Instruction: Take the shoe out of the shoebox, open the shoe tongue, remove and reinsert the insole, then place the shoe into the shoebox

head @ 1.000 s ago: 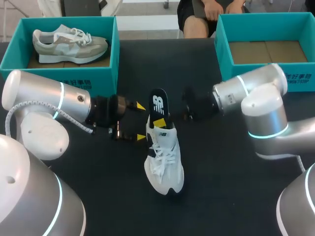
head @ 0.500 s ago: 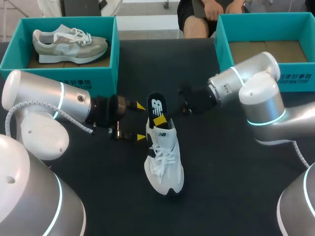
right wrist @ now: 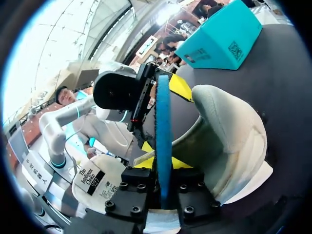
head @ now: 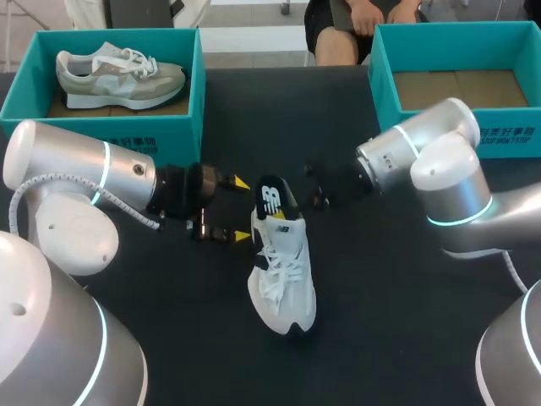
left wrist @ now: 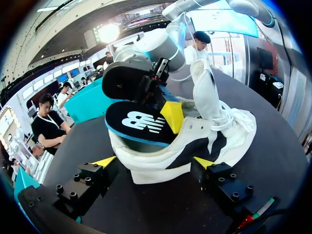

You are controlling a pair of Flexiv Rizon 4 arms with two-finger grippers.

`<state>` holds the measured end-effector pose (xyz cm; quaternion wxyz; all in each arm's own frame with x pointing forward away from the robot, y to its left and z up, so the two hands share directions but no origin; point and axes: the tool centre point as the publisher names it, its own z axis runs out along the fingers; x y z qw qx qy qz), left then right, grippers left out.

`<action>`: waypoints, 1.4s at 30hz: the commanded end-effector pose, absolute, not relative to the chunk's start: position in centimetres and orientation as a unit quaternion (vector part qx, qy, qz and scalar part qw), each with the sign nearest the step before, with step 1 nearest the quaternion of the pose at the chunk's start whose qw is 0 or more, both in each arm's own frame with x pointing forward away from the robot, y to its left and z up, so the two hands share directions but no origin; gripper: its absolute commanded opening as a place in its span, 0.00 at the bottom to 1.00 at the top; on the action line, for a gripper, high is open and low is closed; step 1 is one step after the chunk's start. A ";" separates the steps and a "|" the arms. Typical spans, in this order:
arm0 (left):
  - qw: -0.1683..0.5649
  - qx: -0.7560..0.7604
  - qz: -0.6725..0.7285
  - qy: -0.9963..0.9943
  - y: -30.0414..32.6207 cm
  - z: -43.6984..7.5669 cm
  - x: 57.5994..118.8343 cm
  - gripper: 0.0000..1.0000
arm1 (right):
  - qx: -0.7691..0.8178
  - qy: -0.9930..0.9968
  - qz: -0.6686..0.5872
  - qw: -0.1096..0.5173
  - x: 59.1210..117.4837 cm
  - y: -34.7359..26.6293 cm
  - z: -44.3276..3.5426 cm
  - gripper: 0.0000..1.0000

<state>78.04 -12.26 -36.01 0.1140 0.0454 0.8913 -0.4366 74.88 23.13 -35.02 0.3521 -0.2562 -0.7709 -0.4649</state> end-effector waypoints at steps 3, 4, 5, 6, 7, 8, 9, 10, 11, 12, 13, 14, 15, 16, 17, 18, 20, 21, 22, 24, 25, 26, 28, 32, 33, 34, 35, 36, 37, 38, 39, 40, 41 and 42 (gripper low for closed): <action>0.114 0.045 -0.435 0.892 -12.3 -35.9 78.0 1.00 | -0.248 -0.784 -0.458 0.338 75.8 23.0 -33.4 0.39; 0.114 0.045 -0.435 0.892 -12.3 -35.9 78.0 1.00 | -0.246 -0.786 -0.460 0.333 76.0 22.8 -33.3 0.39; 0.114 0.045 -0.435 0.892 -12.3 -35.9 78.0 1.00 | -0.243 -0.787 -0.461 0.331 76.3 22.7 -33.2 0.38; 0.114 0.045 -0.435 0.892 -12.3 -35.9 78.0 1.00 | -0.241 -0.789 -0.460 0.329 76.6 22.7 -33.1 0.37; 0.114 0.045 -0.435 0.892 -12.3 -35.9 78.0 1.00 | -0.239 -0.790 -0.459 0.327 76.9 22.7 -33.0 0.36; 0.114 0.045 -0.435 0.892 -12.3 -35.9 78.0 1.00 | -0.237 -0.792 -0.460 0.325 77.2 22.8 -32.9 0.34; 0.114 0.045 -0.435 0.892 -12.3 -35.9 78.0 1.00 | -0.235 -0.793 -0.460 0.323 77.5 22.9 -32.7 0.34; 0.114 0.045 -0.435 0.892 -12.3 -35.9 78.0 1.00 | -0.234 -0.794 -0.460 0.322 77.9 23.0 -32.7 0.31; 0.114 0.045 -0.435 0.892 -12.3 -35.9 78.0 1.00 | -0.232 -0.794 -0.459 0.323 78.1 23.1 -32.8 0.28; 0.114 0.045 -0.435 0.892 -12.3 -35.9 78.0 1.00 | -0.231 -0.794 -0.458 0.326 78.2 23.1 -32.9 0.25; 0.114 0.045 -0.435 0.892 -12.3 -35.9 78.0 1.00 | -0.231 -0.794 -0.452 0.335 78.4 23.1 -33.3 0.19; 0.114 0.045 -0.435 0.892 -12.3 -35.9 78.0 1.00 | -0.232 -0.793 -0.448 0.341 78.4 23.1 -33.5 0.12; 0.114 0.045 -0.435 0.892 -12.3 -35.9 78.0 1.00 | -0.234 -0.793 -0.441 0.348 78.3 23.1 -33.9 0.02; 0.114 0.045 -0.435 0.892 -12.3 -35.9 78.0 1.00 | -0.236 -0.792 -0.441 0.350 78.2 23.2 -34.0 0.00; 0.114 0.045 -0.435 0.892 -12.3 -35.9 78.0 1.00 | -0.238 -0.789 -0.443 0.353 78.0 23.1 -34.2 0.00; 0.114 0.045 -0.435 0.892 -12.3 -35.9 78.0 1.00 | -0.243 -0.788 -0.439 0.356 77.6 23.1 -34.4 0.00; 0.114 0.045 -0.435 0.892 -12.3 -35.9 78.0 1.00 | -0.249 -0.785 -0.438 0.359 76.8 23.0 -34.6 0.00; 0.114 0.045 -0.435 0.892 -12.3 -35.9 78.0 1.00 | -0.252 -0.783 -0.440 0.361 76.5 23.0 -34.7 0.00; 0.114 0.045 -0.435 0.892 -12.3 -35.9 78.0 1.00 | -0.256 -0.781 -0.438 0.364 76.0 23.0 -34.9 0.00; 0.114 0.045 -0.435 0.892 -12.3 -35.9 78.0 1.00 | -0.264 -0.778 -0.435 0.369 75.2 22.9 -35.1 0.00; 0.114 0.045 -0.435 0.892 -12.3 -35.9 78.0 1.00 | -0.267 -0.775 -0.436 0.370 74.9 22.9 -35.2 0.00; 0.114 0.045 -0.435 0.892 -12.3 -35.9 78.0 1.00 | -0.268 -0.775 -0.436 0.371 74.7 22.9 -35.2 0.00; 0.114 0.045 -0.435 0.892 -12.3 -35.9 78.0 1.00 | -0.274 -0.773 -0.434 0.371 74.3 22.7 -35.4 0.00; 0.114 0.045 -0.435 0.892 -12.3 -35.9 78.0 1.00 | -0.279 -0.775 -0.438 0.361 74.4 22.5 -35.1 0.05; 0.114 0.045 -0.435 0.892 -12.3 -35.9 78.0 1.00 | -0.279 -0.776 -0.437 0.358 74.5 22.4 -35.1 0.09; 0.114 0.045 -0.435 0.892 -12.3 -35.9 78.0 1.00 | -0.278 -0.777 -0.437 0.357 74.6 22.5 -34.9 0.13; 0.114 0.045 -0.435 0.892 -12.3 -35.9 78.0 1.00 | -0.276 -0.780 -0.434 0.355 74.8 22.6 -34.7 0.18; 0.114 0.045 -0.435 0.892 -12.3 -35.9 78.0 1.00 | -0.275 -0.782 -0.434 0.353 74.9 22.6 -34.6 0.22; 0.114 0.045 -0.435 0.892 -12.3 -35.9 78.0 1.00 | -0.274 -0.785 -0.434 0.348 75.0 22.6 -34.4 0.24; 0.114 0.045 -0.435 0.892 -12.3 -35.9 78.0 1.00 | -0.273 -0.786 -0.435 0.345 75.1 22.6 -34.1 0.25; 0.114 0.045 -0.435 0.892 -12.3 -35.9 78.0 1.00 | -0.272 -0.787 -0.436 0.343 75.2 22.6 -33.9 0.27; 0.114 0.045 -0.435 0.892 -12.3 -35.9 78.0 1.00 | -0.271 -0.788 -0.436 0.339 75.2 22.6 -33.7 0.29; 0.114 0.045 -0.435 0.892 -12.3 -35.9 78.0 1.00 | -0.270 -0.789 -0.437 0.337 75.3 22.7 -33.5 0.33; 0.114 0.045 -0.435 0.892 -12.3 -35.9 78.0 1.00 | -0.269 -0.790 -0.436 0.336 75.4 22.7 -33.4 0.35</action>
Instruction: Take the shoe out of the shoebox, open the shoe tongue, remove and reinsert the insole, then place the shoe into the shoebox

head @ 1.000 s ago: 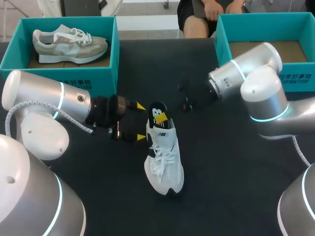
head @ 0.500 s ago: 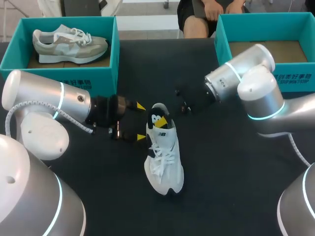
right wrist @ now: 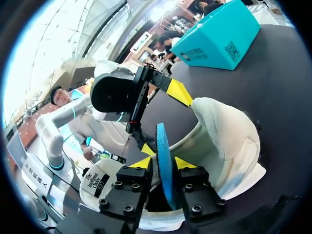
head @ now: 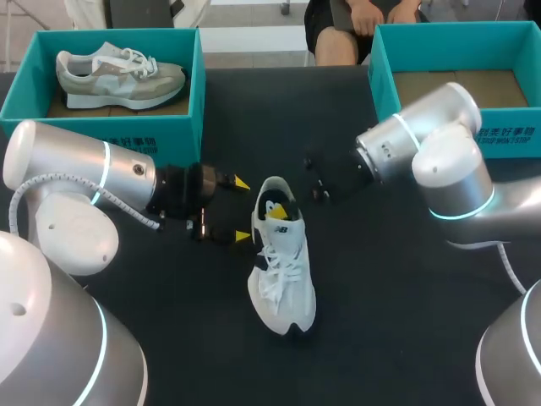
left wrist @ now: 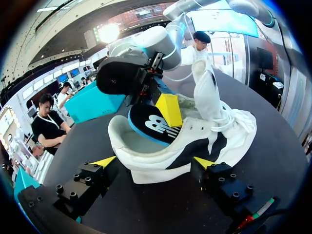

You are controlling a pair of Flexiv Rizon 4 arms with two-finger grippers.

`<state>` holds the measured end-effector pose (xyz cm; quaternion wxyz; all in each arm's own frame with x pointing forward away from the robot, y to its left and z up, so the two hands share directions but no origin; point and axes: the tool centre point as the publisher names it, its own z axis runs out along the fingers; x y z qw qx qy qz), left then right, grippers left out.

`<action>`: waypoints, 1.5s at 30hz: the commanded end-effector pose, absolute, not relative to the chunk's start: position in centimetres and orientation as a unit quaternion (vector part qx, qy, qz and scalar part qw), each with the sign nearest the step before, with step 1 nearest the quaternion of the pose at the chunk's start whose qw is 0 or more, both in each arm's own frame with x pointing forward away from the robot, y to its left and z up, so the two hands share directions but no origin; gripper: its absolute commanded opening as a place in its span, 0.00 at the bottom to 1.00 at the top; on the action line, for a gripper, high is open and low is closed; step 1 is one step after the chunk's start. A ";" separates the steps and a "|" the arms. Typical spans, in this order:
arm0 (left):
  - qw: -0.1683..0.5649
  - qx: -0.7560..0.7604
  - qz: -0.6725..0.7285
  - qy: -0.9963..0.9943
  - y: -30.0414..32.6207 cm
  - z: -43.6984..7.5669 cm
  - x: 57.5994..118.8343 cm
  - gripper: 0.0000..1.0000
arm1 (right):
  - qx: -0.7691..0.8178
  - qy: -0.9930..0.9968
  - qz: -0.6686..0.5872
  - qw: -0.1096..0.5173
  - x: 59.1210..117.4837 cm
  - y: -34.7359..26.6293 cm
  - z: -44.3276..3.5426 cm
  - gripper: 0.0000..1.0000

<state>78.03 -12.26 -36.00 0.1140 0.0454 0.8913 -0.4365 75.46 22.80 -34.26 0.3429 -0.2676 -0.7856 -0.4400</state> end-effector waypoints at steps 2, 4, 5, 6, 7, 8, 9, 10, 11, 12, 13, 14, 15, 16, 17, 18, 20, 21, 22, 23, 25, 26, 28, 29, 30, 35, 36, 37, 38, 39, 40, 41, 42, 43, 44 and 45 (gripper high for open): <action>0.114 0.045 -0.435 0.892 -12.3 -35.9 78.0 1.00 | -0.267 -0.793 -0.436 0.333 75.5 22.9 -33.2 0.39; 0.114 0.045 -0.435 0.892 -12.3 -35.9 78.0 1.00 | -0.265 -0.795 -0.435 0.328 75.6 22.9 -33.1 0.40; 0.114 0.045 -0.435 0.892 -12.3 -35.9 78.0 1.00 | -0.265 -0.797 -0.435 0.326 75.6 22.9 -32.9 0.41; 0.114 0.045 -0.435 0.892 -12.3 -35.9 78.0 1.00 | -0.263 -0.798 -0.436 0.323 75.7 23.0 -32.7 0.41; 0.114 0.045 -0.435 0.892 -12.3 -35.9 78.0 1.00 | -0.262 -0.800 -0.437 0.318 75.8 23.0 -32.5 0.42; 0.114 0.045 -0.435 0.892 -12.3 -35.9 78.0 1.00 | -0.260 -0.801 -0.438 0.314 75.9 23.0 -32.2 0.42; 0.114 0.045 -0.435 0.892 -12.3 -35.9 78.0 1.00 | -0.258 -0.804 -0.436 0.311 76.0 23.1 -32.0 0.43; 0.114 0.045 -0.435 0.892 -12.3 -35.9 78.0 1.00 | -0.256 -0.807 -0.434 0.308 76.2 23.1 -31.7 0.44; 0.114 0.045 -0.435 0.892 -12.3 -35.9 78.0 1.00 | -0.252 -0.810 -0.434 0.304 76.3 23.2 -31.3 0.44; 0.114 0.045 -0.435 0.892 -12.3 -35.9 78.0 1.00 | -0.250 -0.812 -0.433 0.302 76.5 23.1 -31.0 0.44; 0.114 0.045 -0.435 0.892 -12.3 -35.9 78.0 1.00 | -0.247 -0.815 -0.432 0.297 76.7 23.1 -30.7 0.44; 0.114 0.045 -0.435 0.892 -12.3 -35.9 78.0 1.00 | -0.244 -0.817 -0.431 0.295 76.9 23.1 -30.3 0.45; 0.114 0.045 -0.435 0.892 -12.3 -35.9 78.0 1.00 | -0.241 -0.820 -0.428 0.293 77.1 23.2 -30.0 0.45; 0.114 0.045 -0.435 0.892 -12.3 -35.9 78.0 1.00 | -0.239 -0.822 -0.426 0.291 77.3 23.2 -29.8 0.46; 0.114 0.045 -0.435 0.892 -12.3 -35.9 78.0 1.00 | -0.234 -0.825 -0.426 0.289 77.7 23.2 -29.4 0.47; 0.114 0.045 -0.435 0.892 -12.3 -35.9 78.0 1.00 | -0.232 -0.829 -0.422 0.285 77.9 23.2 -29.1 0.47; 0.114 0.045 -0.435 0.892 -12.3 -35.9 78.0 1.00 | -0.222 -0.833 -0.422 0.280 78.5 23.2 -28.4 0.47; 0.114 0.045 -0.435 0.892 -12.3 -35.9 78.0 1.00 | -0.218 -0.836 -0.422 0.275 78.8 23.3 -28.1 0.46; 0.114 0.045 -0.435 0.892 -12.3 -35.9 78.0 1.00 | -0.213 -0.838 -0.422 0.273 79.0 23.3 -27.7 0.46; 0.114 0.045 -0.435 0.892 -12.3 -35.9 78.0 1.00 | -0.208 -0.841 -0.419 0.270 79.3 23.3 -27.4 0.46; 0.114 0.045 -0.435 0.892 -12.3 -35.9 78.0 1.00 | -0.196 -0.844 -0.427 0.261 79.7 23.4 -26.4 0.46; 0.114 0.045 -0.435 0.892 -12.3 -35.9 78.0 1.00 | -0.192 -0.846 -0.428 0.256 79.9 23.5 -25.9 0.46; 0.114 0.045 -0.435 0.892 -12.3 -35.9 78.0 1.00 | -0.190 -0.853 -0.417 0.250 80.2 23.4 -25.0 0.47; 0.114 0.045 -0.435 0.892 -12.3 -35.9 78.0 1.00 | -0.191 -0.853 -0.417 0.248 80.2 23.3 -24.6 0.46; 0.114 0.045 -0.435 0.892 -12.3 -35.9 78.0 1.00 | -0.196 -0.855 -0.413 0.245 80.1 23.1 -24.3 0.47; 0.114 0.045 -0.435 0.892 -12.3 -35.9 78.0 1.00 | -0.228 -0.845 -0.418 0.242 79.2 22.0 -24.2 0.47; 0.114 0.045 -0.435 0.892 -12.3 -35.9 78.0 1.00 | -0.240 -0.843 -0.414 0.246 79.1 21.9 -24.3 0.46; 0.114 0.045 -0.435 0.892 -12.3 -35.9 78.0 1.00 | -0.246 -0.846 -0.402 0.248 78.9 21.8 -24.4 0.46; 0.114 0.045 -0.435 0.892 -12.3 -35.9 78.0 1.00 | -0.253 -0.845 -0.400 0.249 78.8 21.7 -24.4 0.45; 0.114 0.045 -0.435 0.892 -12.3 -35.9 78.0 1.00 | -0.262 -0.845 -0.396 0.247 78.7 21.6 -24.3 0.44; 0.114 0.045 -0.435 0.892 -12.3 -35.9 78.0 1.00 | -0.270 -0.845 -0.392 0.245 78.6 21.4 -24.2 0.40; 0.114 0.045 -0.435 0.892 -12.3 -35.9 78.0 1.00 | -0.283 -0.843 -0.389 0.242 78.6 21.3 -24.2 0.31; 0.114 0.045 -0.435 0.892 -12.3 -35.9 78.0 1.00 | -0.294 -0.841 -0.385 0.240 78.5 21.1 -24.2 0.14; 0.114 0.045 -0.435 0.892 -12.3 -35.9 78.0 1.00 | -0.301 -0.840 -0.385 0.236 78.4 21.1 -24.2 0.00; 0.110 0.047 -0.437 0.891 -11.9 -35.3 77.7 1.00 | -0.318 -0.838 -0.383 0.226 78.3 21.0 -24.3 0.00; 0.112 0.044 -0.438 0.891 -11.4 -34.7 77.6 1.00 | -0.329 -0.837 -0.378 0.220 78.2 20.9 -24.3 0.00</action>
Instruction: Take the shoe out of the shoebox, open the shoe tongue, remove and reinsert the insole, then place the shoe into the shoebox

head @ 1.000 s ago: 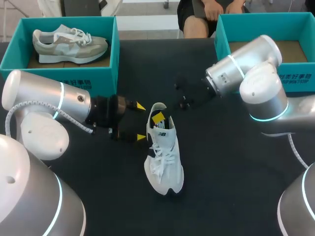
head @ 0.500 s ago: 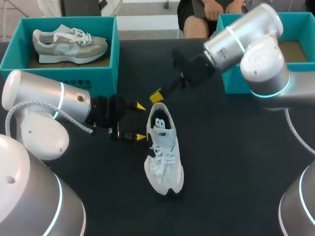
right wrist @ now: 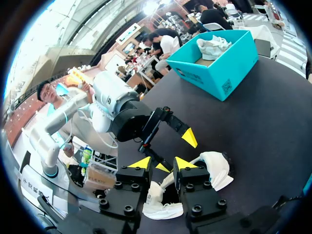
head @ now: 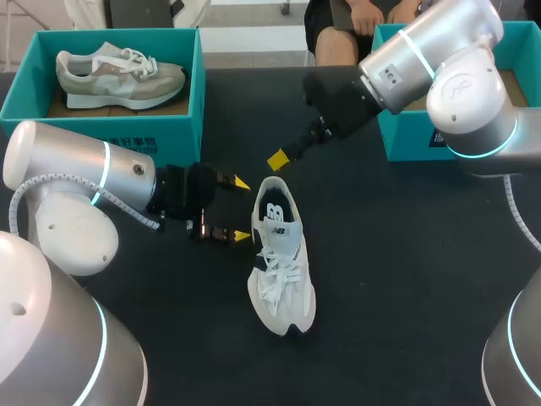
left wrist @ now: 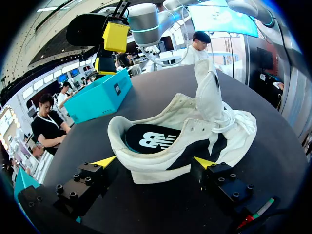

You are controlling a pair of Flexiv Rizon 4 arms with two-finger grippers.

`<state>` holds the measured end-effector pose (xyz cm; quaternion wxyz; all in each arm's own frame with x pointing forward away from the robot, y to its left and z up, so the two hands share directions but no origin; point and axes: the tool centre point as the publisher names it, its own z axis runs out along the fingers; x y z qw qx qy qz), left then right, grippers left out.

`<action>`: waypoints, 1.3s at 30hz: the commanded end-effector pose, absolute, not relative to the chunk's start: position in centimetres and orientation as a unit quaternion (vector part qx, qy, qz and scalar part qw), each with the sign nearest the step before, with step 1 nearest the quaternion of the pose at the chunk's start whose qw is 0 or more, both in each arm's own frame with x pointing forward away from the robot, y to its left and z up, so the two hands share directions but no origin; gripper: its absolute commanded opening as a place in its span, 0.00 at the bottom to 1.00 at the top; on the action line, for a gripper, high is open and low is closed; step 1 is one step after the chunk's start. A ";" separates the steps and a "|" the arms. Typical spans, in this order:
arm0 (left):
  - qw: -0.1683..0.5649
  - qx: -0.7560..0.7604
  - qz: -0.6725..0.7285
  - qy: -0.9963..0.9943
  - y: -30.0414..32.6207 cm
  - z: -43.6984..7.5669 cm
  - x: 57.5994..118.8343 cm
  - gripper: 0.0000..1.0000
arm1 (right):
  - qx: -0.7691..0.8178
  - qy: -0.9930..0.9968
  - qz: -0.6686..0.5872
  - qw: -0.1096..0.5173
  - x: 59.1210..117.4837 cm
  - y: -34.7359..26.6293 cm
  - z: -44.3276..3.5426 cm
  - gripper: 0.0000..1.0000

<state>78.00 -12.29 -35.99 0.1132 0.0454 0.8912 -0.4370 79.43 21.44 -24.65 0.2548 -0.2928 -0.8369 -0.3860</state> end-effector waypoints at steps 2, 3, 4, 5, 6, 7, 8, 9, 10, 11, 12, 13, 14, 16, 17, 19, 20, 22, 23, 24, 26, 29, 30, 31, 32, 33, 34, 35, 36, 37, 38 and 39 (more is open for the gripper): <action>0.124 0.041 -0.430 0.893 -10.5 -33.5 77.2 1.00 | -0.372 -0.843 -0.329 0.208 78.3 21.0 -24.7 0.00; 0.129 0.039 -0.428 0.894 -10.0 -33.0 77.1 1.00 | -0.377 -0.843 -0.324 0.206 78.3 21.1 -24.9 0.00; 0.131 0.042 -0.428 0.893 -9.6 -32.5 77.0 1.00 | -0.396 -0.841 -0.316 0.191 78.4 21.3 -25.0 0.00; 0.132 0.046 -0.423 0.895 -9.2 -32.1 76.9 1.00 | -0.415 -0.840 -0.302 0.176 78.4 21.3 -25.1 0.00; 0.137 0.050 -0.422 0.895 -8.8 -31.7 76.8 1.00 | -0.442 -0.834 -0.287 0.165 78.4 21.3 -25.3 0.00; 0.131 0.055 -0.427 0.893 -8.5 -31.3 76.8 1.00 | -0.442 -0.834 -0.287 0.165 78.4 21.3 -25.3 0.00; 0.131 0.056 -0.426 0.893 -8.1 -31.0 76.9 1.00 | -0.442 -0.834 -0.287 0.165 78.4 21.3 -25.3 0.00; 0.135 0.058 -0.421 0.895 -7.8 -30.8 77.0 1.00 | -0.442 -0.834 -0.287 0.165 78.4 21.3 -25.3 0.00; 0.133 0.063 -0.421 0.895 -7.5 -30.6 77.1 1.00 | -0.442 -0.834 -0.287 0.165 78.4 21.3 -25.3 0.00; 0.131 0.066 -0.414 0.899 -7.1 -30.3 77.4 1.00 | -0.442 -0.834 -0.287 0.165 78.4 21.3 -25.3 0.00; 0.134 0.065 -0.414 0.898 -6.8 -30.0 77.6 1.00 | -0.442 -0.834 -0.287 0.165 78.4 21.3 -25.3 0.00; 0.122 0.071 -0.414 0.899 -6.4 -29.7 77.8 1.00 | -0.442 -0.834 -0.287 0.165 78.4 21.3 -25.3 0.00; 0.121 0.073 -0.413 0.900 -6.1 -29.4 78.0 1.00 | -0.442 -0.834 -0.287 0.165 78.4 21.3 -25.3 0.00; 0.114 0.079 -0.408 0.902 -5.5 -28.6 78.4 1.00 | -0.442 -0.834 -0.287 0.165 78.4 21.3 -25.3 0.00; 0.107 0.085 -0.406 0.904 -5.2 -28.3 78.5 1.00 | -0.442 -0.834 -0.287 0.165 78.4 21.3 -25.3 0.00; 0.103 0.081 -0.409 0.903 -4.6 -27.4 78.7 1.00 | -0.442 -0.834 -0.287 0.165 78.4 21.3 -25.3 0.00; 0.105 0.084 -0.407 0.903 -4.3 -27.1 78.7 1.00 | -0.442 -0.834 -0.287 0.165 78.4 21.3 -25.3 0.00; 0.110 0.080 -0.410 0.902 -3.6 -26.3 78.9 1.00 | -0.458 -0.832 -0.273 0.157 78.3 21.3 -25.8 0.00; 0.119 0.079 -0.411 0.901 -3.2 -26.0 78.9 1.00 | -0.466 -0.836 -0.253 0.141 78.1 21.5 -26.0 0.00; 0.127 0.072 -0.406 0.902 -2.9 -25.8 79.0 1.00 | -0.481 -0.838 -0.228 0.115 77.9 21.6 -26.2 0.00; 0.131 0.070 -0.408 0.901 -2.3 -25.4 79.1 1.00 | -0.510 -0.832 -0.201 0.087 77.7 21.5 -26.9 0.00; 0.141 0.055 -0.405 0.902 -1.9 -25.2 79.3 1.00 | -0.550 -0.815 -0.173 0.050 77.4 21.5 -27.8 0.00; 0.140 0.056 -0.406 0.901 -1.7 -25.2 79.4 1.00 | -0.560 -0.809 -0.175 0.042 77.3 21.5 -28.0 0.00; 0.141 0.053 -0.406 0.902 -1.5 -25.1 79.6 1.00 | -0.574 -0.801 -0.167 0.020 77.2 21.6 -28.1 0.00; 0.144 0.054 -0.401 0.903 -1.4 -25.0 79.6 1.00 | -0.579 -0.799 -0.162 0.018 77.1 21.5 -28.2 0.00; 0.146 0.054 -0.398 0.904 -1.3 -24.9 79.7 1.00 | -0.590 -0.793 -0.154 0.003 77.0 21.7 -28.3 0.00; 0.147 0.053 -0.399 0.904 -1.0 -24.8 79.8 1.00 | -0.590 -0.797 -0.125 -0.010 76.9 21.8 -28.4 0.00; 0.152 0.046 -0.396 0.905 -0.7 -24.6 80.0 1.00 | -0.597 -0.792 -0.127 -0.004 76.8 22.0 -28.6 0.00; 0.151 0.045 -0.396 0.904 -0.4 -24.4 80.2 1.00 | -0.597 -0.791 -0.131 -0.016 76.6 22.1 -28.7 0.00; 0.155 0.040 -0.395 0.905 -0.1 -24.2 80.4 1.00 | -0.597 -0.791 -0.131 -0.016 76.6 22.1 -28.7 0.00; 0.158 0.027 -0.391 0.906 0.1 -24.1 80.8 1.00 | -0.597 -0.791 -0.131 -0.016 76.6 22.1 -28.7 0.00; 0.160 0.024 -0.390 0.906 0.2 -24.2 81.2 1.00 | -0.597 -0.791 -0.131 -0.016 76.6 22.1 -28.7 0.00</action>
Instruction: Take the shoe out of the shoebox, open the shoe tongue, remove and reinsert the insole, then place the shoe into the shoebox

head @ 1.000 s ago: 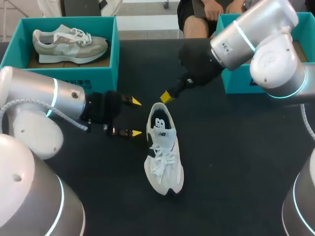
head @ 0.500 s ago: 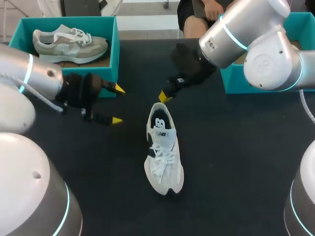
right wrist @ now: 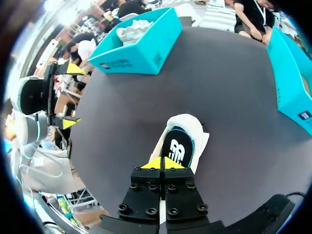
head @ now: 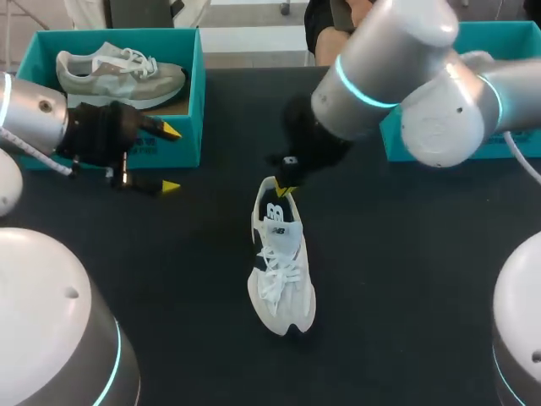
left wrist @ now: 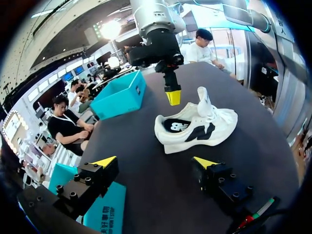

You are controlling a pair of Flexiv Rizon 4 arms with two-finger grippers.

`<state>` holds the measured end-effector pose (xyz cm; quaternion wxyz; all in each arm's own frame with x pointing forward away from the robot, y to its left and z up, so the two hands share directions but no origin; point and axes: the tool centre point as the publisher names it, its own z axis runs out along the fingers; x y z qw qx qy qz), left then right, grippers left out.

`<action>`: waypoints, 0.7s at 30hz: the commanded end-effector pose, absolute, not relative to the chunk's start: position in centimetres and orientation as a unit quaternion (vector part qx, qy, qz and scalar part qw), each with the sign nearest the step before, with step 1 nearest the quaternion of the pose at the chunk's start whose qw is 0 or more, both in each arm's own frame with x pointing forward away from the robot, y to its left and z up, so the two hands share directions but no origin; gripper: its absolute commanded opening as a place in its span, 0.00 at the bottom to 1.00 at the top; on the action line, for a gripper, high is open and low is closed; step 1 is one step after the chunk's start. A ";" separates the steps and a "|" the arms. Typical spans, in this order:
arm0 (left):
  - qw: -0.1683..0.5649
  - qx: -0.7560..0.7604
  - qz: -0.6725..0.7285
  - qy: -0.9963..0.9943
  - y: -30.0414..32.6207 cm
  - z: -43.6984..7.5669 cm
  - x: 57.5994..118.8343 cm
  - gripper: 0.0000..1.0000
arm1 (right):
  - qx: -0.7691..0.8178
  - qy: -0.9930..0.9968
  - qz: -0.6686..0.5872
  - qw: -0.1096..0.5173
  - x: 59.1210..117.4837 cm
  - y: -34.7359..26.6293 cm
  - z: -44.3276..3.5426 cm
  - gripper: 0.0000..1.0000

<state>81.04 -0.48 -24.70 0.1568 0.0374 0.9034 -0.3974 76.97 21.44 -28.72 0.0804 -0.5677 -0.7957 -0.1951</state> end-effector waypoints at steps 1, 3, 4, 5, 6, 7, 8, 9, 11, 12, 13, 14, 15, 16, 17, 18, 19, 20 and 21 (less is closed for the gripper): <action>0.160 0.024 -0.390 0.906 0.2 -24.2 81.2 1.00 | -0.597 -0.791 -0.131 -0.016 76.6 22.1 -28.7 0.00; 0.160 0.024 -0.390 0.906 0.2 -24.2 81.2 1.00 | -0.597 -0.791 -0.131 -0.016 76.6 22.1 -28.7 0.00; 0.160 0.024 -0.390 0.906 0.2 -24.2 81.2 1.00 | -0.597 -0.791 -0.131 -0.016 76.6 22.1 -28.7 0.00; 0.160 0.024 -0.390 0.906 0.2 -24.2 81.2 1.00 | -0.597 -0.791 -0.131 -0.016 76.6 22.1 -28.7 0.00; 0.160 0.024 -0.390 0.906 0.2 -24.2 81.2 1.00 | -0.597 -0.791 -0.131 -0.016 76.6 22.1 -28.7 0.00; 0.160 0.024 -0.390 0.906 0.2 -24.2 81.2 1.00 | -0.597 -0.791 -0.131 -0.016 76.6 22.1 -28.7 0.00; 0.160 0.024 -0.390 0.906 0.2 -24.2 81.2 1.00 | -0.597 -0.791 -0.131 -0.016 76.6 22.1 -28.7 0.00; 0.160 0.024 -0.390 0.906 0.2 -24.2 81.2 1.00 | -0.597 -0.791 -0.131 -0.016 76.6 22.1 -28.7 0.00; 0.160 0.024 -0.390 0.906 0.2 -24.2 81.2 1.00 | -0.597 -0.791 -0.131 -0.016 76.6 22.1 -28.7 0.00; 0.160 0.024 -0.390 0.906 0.2 -24.2 81.2 1.00 | -0.597 -0.791 -0.131 -0.016 76.6 22.1 -28.7 0.00; 0.160 0.024 -0.390 0.906 0.2 -24.2 81.2 1.00 | -0.597 -0.791 -0.131 -0.016 76.6 22.1 -28.7 0.00; 0.160 0.024 -0.390 0.906 0.2 -24.2 81.2 1.00 | -0.602 -0.792 -0.095 -0.032 76.8 22.4 -29.7 0.00; 0.160 0.024 -0.390 0.906 0.2 -24.2 81.2 1.00 | -0.613 -0.783 -0.105 -0.026 76.9 22.7 -30.1 0.00; 0.160 0.024 -0.390 0.906 0.2 -24.2 81.2 1.00 | -0.630 -0.768 -0.105 -0.041 77.1 22.7 -30.5 0.00; 0.160 0.024 -0.390 0.906 0.2 -24.2 81.2 1.00 | -0.635 -0.766 -0.092 -0.045 77.1 22.9 -30.9 0.00; 0.160 0.024 -0.390 0.906 0.2 -24.2 81.2 1.00 | -0.639 -0.763 -0.083 -0.048 77.1 23.0 -31.3 0.00; 0.160 0.024 -0.390 0.906 0.2 -24.2 81.2 1.00 | -0.653 -0.750 -0.089 -0.050 77.1 23.1 -31.6 0.00; 0.160 0.024 -0.390 0.906 0.2 -24.2 81.2 1.00 | -0.671 -0.732 -0.109 -0.040 77.0 23.3 -32.3 0.00; 0.160 0.024 -0.390 0.906 0.2 -24.2 81.2 1.00 | -0.676 -0.728 -0.109 -0.037 76.9 23.6 -32.7 0.00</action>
